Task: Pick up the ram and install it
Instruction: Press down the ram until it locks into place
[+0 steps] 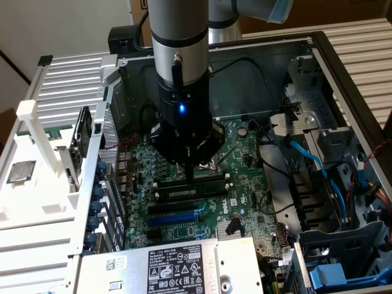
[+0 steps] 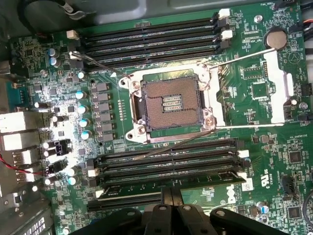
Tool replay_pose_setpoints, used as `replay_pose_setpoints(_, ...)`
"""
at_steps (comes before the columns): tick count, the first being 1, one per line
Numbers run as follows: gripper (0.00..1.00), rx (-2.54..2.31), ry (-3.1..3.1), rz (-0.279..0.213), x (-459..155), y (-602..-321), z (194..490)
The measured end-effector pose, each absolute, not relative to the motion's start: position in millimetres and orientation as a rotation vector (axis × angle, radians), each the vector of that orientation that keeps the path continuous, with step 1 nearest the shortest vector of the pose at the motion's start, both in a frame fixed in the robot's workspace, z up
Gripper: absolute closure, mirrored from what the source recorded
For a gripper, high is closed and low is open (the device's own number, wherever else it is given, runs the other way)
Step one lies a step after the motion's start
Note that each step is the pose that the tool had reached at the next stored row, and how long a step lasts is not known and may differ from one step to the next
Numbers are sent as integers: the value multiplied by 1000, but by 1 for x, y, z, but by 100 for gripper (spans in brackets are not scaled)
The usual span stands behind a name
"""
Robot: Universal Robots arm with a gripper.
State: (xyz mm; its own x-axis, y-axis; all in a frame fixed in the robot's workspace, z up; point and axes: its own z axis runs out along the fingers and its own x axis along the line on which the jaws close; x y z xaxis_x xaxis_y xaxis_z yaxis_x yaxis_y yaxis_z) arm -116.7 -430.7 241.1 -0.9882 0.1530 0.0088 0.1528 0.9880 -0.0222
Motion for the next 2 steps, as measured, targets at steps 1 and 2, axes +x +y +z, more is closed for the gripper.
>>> replay_pose_setpoints(1,90,-240,-3122,34,-117,-431,241)
replay_pose_setpoints(2,90,-240,-3122,34,-117,-431,241)
